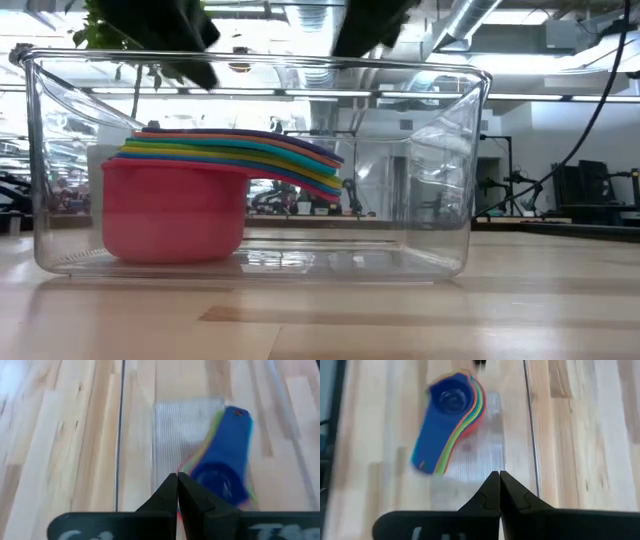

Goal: Nest measuring cups in basket
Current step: Return to Home Position

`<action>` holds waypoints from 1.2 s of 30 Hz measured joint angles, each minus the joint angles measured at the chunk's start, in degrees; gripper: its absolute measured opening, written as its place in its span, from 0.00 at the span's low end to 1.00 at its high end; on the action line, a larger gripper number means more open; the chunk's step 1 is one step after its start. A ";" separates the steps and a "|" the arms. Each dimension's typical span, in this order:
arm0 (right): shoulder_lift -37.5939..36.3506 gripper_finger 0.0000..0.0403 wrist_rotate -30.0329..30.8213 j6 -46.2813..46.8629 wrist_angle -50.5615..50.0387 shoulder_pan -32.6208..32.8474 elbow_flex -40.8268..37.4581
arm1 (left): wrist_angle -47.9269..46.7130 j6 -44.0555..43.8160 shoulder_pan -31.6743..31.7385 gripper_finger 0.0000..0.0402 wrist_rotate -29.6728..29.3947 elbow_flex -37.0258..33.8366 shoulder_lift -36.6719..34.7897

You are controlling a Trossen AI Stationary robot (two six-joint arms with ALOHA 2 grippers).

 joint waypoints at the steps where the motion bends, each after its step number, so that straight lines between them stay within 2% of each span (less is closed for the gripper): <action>1: -1.40 0.03 -0.04 0.30 -1.80 0.44 0.00 | -2.50 -0.80 -0.54 0.00 0.08 0.82 -0.80; 5: -6.31 0.04 0.18 5.61 -10.01 2.82 0.04 | -17.02 -9.35 -3.24 0.00 0.56 1.43 -5.36; 9: -11.15 0.04 3.23 14.25 -12.73 5.62 -0.01 | -29.29 -25.39 -7.02 0.00 2.14 1.43 -11.34; 11: -13.26 0.05 2.32 19.20 -12.74 6.70 0.00 | -32.87 -34.25 -8.43 0.00 7.06 1.48 -14.16; 14: -14.84 0.06 0.98 27.44 -11.93 8.47 0.02 | -35.54 -42.99 -9.86 0.00 14.06 1.46 -17.89; 15: -15.05 0.07 1.03 30.03 -11.65 9.10 0.00 | -35.36 -46.31 -10.54 0.00 14.60 1.48 -18.67; 17: -15.10 0.07 2.52 28.07 -10.49 10.12 0.00 | -35.19 -50.13 -11.78 0.00 13.80 1.45 -20.20; 21: -15.08 0.08 9.19 17.31 -11.27 11.74 -0.07 | -35.15 -44.49 -12.14 0.00 9.32 1.43 -21.85; 23: -15.15 0.09 14.84 13.45 -11.74 12.46 0.04 | -36.22 -43.76 -13.36 0.00 4.27 1.39 -23.25; 26: -17.00 0.09 19.24 12.50 -19.37 14.05 -0.15 | -37.40 -46.30 -20.00 0.00 -4.66 -1.23 -28.45; 29: -22.53 0.09 25.25 13.15 -18.10 16.90 -4.53 | -33.47 -47.80 -28.81 0.00 -16.43 -6.75 -35.92; 32: -31.65 0.08 28.87 9.96 -5.47 19.97 -16.26 | -22.38 -43.41 -37.54 0.00 -27.54 -15.74 -45.14; 35: -43.09 0.08 26.59 2.07 17.21 22.00 -33.61 | -8.49 -37.55 -42.67 0.00 -35.52 -25.66 -54.21; 36: -46.89 0.08 23.89 -1.36 27.26 21.81 -39.77 | -3.53 -35.35 -43.34 0.00 -37.41 -28.78 -57.20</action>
